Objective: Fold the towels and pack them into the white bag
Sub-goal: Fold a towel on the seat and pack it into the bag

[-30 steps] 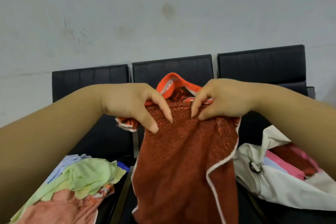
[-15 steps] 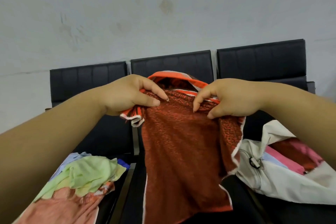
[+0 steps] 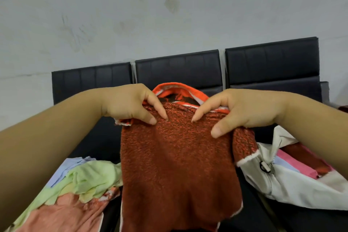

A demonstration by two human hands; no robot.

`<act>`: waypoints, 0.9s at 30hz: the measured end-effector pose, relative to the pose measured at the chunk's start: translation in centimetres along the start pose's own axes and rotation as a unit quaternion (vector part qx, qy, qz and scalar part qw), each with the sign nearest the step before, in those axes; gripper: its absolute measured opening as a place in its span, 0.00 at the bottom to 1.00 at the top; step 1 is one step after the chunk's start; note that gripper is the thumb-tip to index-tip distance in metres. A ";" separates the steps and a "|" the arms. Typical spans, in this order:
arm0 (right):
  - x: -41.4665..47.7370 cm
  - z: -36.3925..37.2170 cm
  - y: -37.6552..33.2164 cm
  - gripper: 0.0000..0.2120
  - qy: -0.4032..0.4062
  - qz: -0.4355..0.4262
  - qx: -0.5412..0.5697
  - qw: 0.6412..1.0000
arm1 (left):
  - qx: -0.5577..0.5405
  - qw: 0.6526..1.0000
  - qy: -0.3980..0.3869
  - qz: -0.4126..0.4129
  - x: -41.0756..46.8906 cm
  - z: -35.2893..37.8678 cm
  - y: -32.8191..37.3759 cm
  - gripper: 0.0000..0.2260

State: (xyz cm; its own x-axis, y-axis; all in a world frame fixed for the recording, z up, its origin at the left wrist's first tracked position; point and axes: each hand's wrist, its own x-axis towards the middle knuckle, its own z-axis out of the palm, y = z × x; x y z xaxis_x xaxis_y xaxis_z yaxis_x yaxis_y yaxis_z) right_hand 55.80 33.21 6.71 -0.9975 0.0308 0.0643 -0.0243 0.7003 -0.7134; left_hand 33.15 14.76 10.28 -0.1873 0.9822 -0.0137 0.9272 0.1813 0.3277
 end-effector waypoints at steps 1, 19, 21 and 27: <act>0.2 0.3 0.1 0.17 -0.019 0.004 -0.046 0.999 | -0.012 1.000 0.013 0.003 0.1 0.0 -0.1 0.12; 2.5 -1.3 3.6 0.10 0.111 -0.011 0.163 0.980 | -0.164 0.978 -0.117 0.045 0.3 0.5 -1.9 0.15; 2.9 -0.9 4.1 0.11 0.074 -0.028 0.111 0.991 | -0.080 0.990 -0.113 0.034 1.0 0.2 -2.8 0.15; 5.7 -0.9 5.8 0.18 -0.044 0.045 -0.103 0.993 | -0.029 0.996 -0.085 -0.004 4.4 0.1 -6.8 0.18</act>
State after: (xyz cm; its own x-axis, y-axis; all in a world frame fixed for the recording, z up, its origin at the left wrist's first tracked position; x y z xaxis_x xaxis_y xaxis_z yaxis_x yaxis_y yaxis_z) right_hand 50.00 38.05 3.56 -0.9972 0.0434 -0.0605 0.0697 0.8291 -0.5547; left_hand 26.06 17.86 7.86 -0.1318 0.9757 -0.1748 0.9044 0.1906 0.3817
